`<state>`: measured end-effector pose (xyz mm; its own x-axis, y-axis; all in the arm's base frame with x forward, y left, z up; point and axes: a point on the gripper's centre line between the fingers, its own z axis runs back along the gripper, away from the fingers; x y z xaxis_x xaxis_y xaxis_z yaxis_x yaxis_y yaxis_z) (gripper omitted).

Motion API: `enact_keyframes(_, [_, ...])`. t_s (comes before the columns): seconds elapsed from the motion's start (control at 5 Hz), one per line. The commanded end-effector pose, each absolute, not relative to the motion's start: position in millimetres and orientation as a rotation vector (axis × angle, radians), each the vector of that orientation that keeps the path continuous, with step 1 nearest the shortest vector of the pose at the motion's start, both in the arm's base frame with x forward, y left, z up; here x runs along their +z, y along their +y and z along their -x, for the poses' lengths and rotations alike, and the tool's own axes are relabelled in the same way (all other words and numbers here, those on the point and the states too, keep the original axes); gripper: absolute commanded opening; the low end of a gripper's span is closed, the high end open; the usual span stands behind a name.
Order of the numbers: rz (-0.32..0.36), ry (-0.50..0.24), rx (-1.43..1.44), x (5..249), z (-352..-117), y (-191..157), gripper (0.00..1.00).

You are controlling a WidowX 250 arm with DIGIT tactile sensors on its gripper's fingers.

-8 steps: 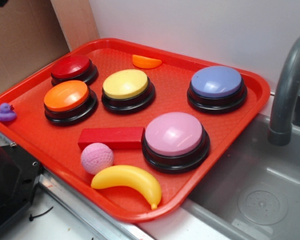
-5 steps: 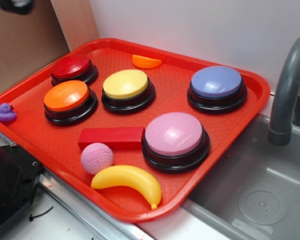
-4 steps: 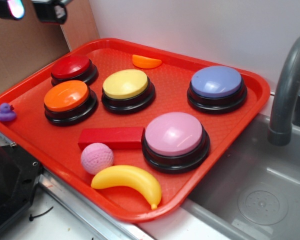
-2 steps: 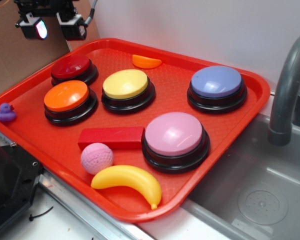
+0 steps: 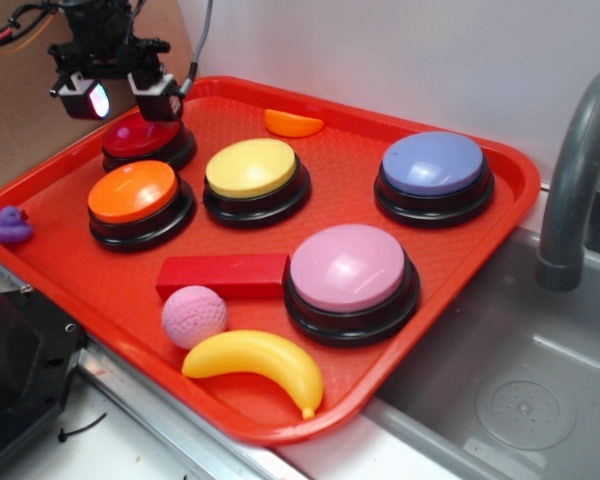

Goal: Push the red button.

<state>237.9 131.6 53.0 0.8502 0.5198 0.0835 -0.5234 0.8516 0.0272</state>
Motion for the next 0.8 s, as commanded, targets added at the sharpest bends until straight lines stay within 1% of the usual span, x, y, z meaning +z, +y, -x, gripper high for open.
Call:
enact_keyframes(0.0, [-0.083,-0.064,0.527,47,-239,135,1.0])
enact_keyframes(0.2, [-0.103,-0.049,0.506,58,-236,132,1.0])
enact_keyframes(0.4, [-0.105,-0.029,0.474,76,-237,134,1.0])
enact_keyframes(0.6, [-0.082,-0.023,0.496,97,-238,139,1.0])
